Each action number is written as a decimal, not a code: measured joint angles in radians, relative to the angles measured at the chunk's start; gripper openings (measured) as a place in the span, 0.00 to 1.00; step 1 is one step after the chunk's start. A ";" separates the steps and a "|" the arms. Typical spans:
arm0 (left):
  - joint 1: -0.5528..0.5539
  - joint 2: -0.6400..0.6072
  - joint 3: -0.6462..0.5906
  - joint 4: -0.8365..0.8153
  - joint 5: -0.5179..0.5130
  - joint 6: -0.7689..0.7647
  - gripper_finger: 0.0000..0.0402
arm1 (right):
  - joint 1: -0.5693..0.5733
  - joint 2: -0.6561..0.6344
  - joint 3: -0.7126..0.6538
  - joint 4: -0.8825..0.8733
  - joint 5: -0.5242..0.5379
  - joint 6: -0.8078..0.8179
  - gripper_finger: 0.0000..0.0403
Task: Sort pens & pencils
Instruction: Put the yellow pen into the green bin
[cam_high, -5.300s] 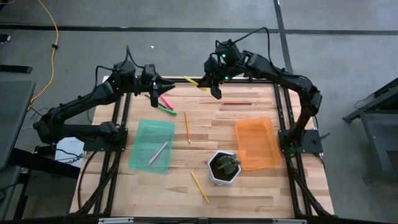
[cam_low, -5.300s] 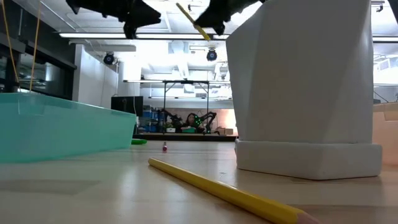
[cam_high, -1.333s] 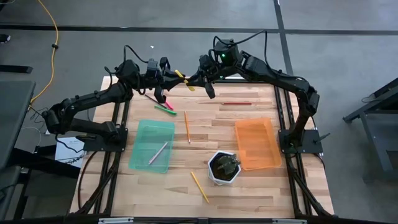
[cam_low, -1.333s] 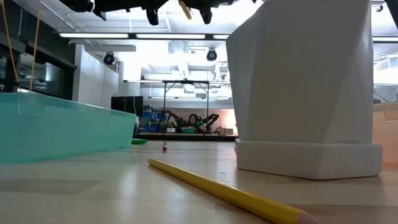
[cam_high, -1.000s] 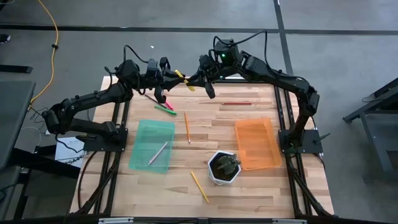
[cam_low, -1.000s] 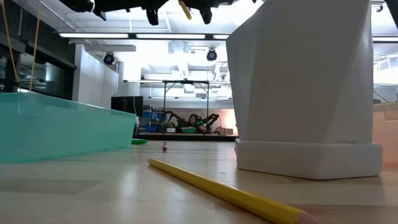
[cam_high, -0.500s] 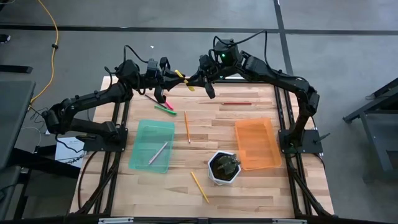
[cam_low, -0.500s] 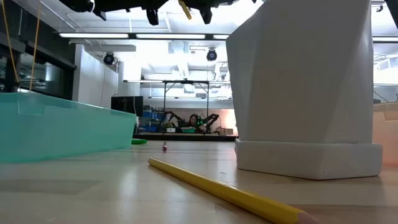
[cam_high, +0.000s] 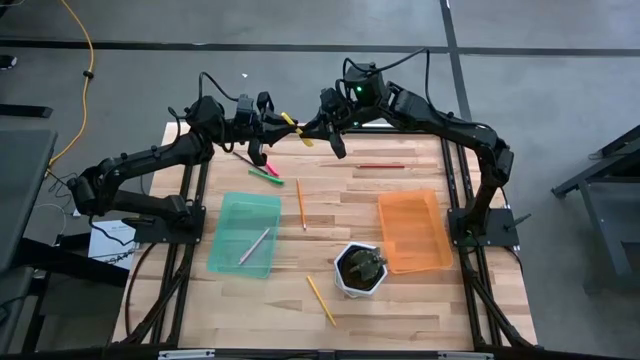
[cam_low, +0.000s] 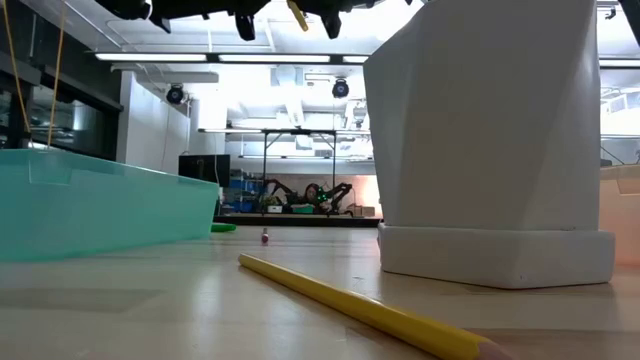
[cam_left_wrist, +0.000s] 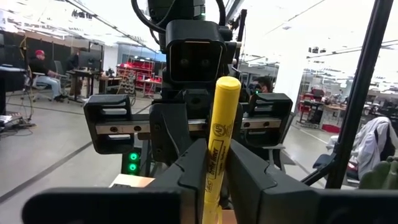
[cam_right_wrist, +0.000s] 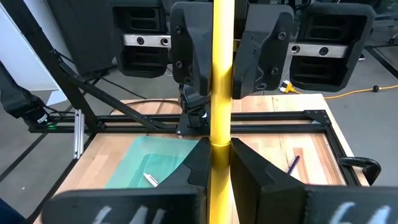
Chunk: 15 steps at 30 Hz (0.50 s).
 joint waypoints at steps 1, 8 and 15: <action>0.000 0.000 0.000 0.000 0.000 0.000 0.12 | 0.000 0.000 0.000 0.000 0.000 0.000 0.05; 0.000 0.000 0.000 0.000 -0.001 0.000 0.14 | 0.000 0.000 0.000 0.000 0.000 0.000 0.05; 0.000 0.000 0.000 0.000 -0.002 0.000 0.14 | 0.000 0.000 0.000 0.000 0.000 0.000 0.05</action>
